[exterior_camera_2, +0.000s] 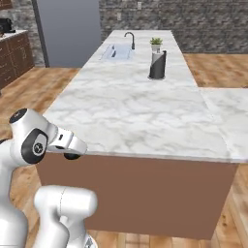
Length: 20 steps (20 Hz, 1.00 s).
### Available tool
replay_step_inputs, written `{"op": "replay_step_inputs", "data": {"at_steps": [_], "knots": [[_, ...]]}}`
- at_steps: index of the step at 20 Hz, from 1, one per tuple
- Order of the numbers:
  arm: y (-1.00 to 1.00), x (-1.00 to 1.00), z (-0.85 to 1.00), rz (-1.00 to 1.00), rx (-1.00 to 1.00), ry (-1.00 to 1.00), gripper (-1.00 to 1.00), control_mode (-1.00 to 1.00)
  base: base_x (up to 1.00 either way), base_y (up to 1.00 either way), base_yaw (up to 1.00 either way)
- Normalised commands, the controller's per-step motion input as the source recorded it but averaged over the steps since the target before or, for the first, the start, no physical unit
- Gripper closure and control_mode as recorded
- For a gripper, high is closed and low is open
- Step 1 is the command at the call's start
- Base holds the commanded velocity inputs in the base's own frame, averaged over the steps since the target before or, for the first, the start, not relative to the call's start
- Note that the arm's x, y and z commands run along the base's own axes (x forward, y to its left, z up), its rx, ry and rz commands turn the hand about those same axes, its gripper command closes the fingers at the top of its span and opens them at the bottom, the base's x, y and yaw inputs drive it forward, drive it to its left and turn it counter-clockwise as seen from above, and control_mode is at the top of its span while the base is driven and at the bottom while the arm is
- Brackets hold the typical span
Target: Place the cold items (corn and squash) from the fridge in one tupperware on the dining counter. Place the warm items (kebab skewer and hot dog) in the stove area in another tupperware.
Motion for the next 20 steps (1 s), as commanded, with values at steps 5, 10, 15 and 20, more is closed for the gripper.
{"op": "replay_step_inputs", "data": {"at_steps": [5, 10, 15, 20], "knots": [[0.0, 0.0, 0.0, 0.0, 0.0, 0.0, 1.0, 1.0, 0.0, -1.0, -0.12], [0.0, 0.0, 0.0, 0.0, 0.0, 0.0, 1.0, 1.0, -0.04, -1.0, -0.09], [0.0, 0.0, 0.0, 0.0, 0.0, 0.0, 1.0, 1.0, 0.0, -1.0, -0.08], [0.0, 0.0, 0.0, 0.0, 0.0, 0.0, 1.0, 1.0, 0.0, -1.0, -0.05]]}}
